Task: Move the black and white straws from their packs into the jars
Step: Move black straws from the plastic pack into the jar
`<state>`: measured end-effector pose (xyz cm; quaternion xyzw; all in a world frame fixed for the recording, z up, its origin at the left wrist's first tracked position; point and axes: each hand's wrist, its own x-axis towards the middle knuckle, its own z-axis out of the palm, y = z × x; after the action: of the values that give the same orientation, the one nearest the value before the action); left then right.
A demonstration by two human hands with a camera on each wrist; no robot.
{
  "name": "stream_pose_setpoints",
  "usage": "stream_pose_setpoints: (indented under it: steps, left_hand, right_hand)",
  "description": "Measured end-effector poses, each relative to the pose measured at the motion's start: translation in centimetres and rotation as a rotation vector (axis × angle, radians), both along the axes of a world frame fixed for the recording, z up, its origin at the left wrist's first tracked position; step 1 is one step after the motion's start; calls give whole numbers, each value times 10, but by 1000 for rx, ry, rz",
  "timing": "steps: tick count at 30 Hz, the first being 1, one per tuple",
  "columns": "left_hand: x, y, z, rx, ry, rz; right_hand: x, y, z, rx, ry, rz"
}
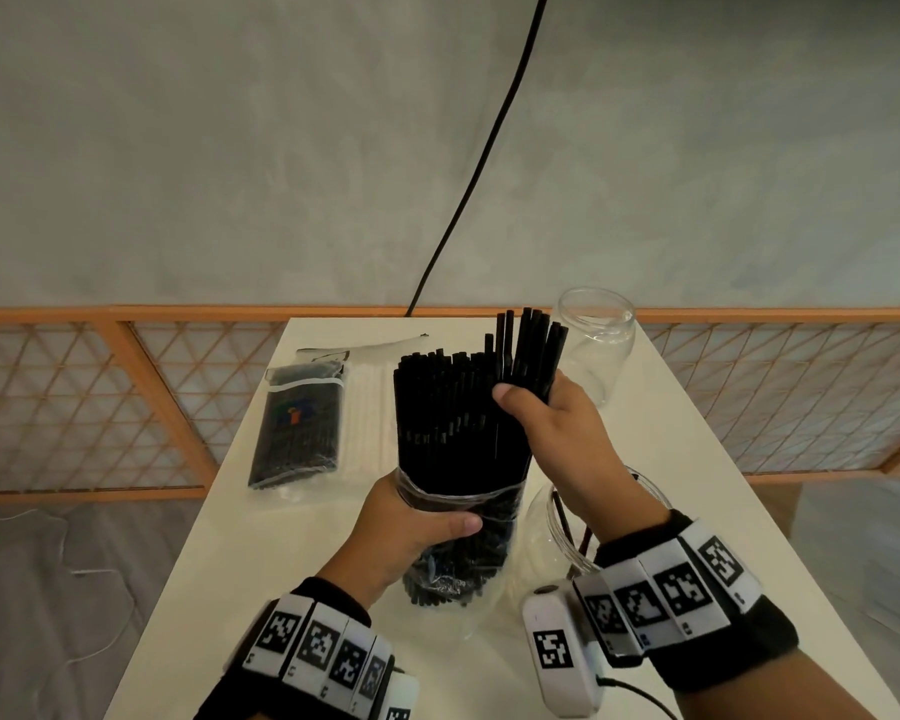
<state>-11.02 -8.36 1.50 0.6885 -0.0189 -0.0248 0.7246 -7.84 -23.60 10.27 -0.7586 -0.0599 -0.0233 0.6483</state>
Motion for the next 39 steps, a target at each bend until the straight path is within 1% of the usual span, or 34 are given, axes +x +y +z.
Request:
stream_pose_setpoints:
  steps: [6, 12, 25, 34, 39]
  left_hand:
    - [1, -1, -3, -30, 2, -12]
    - [2, -2, -2, -21, -4, -21]
    - [-1, 0, -6, -28, -39, 21]
    - [3, 0, -13, 28, -24, 93]
    - [4, -3, -12, 4, 2, 101]
  right_hand:
    - [3, -6, 12, 86, -27, -28]
    - [2, -12, 22, 191, -60, -25]
    - [1, -20, 40, 262, -166, -46]
    - [-6, -42, 49, 383, -351, -167]
    - [-12, -64, 45, 416, -393, -236]
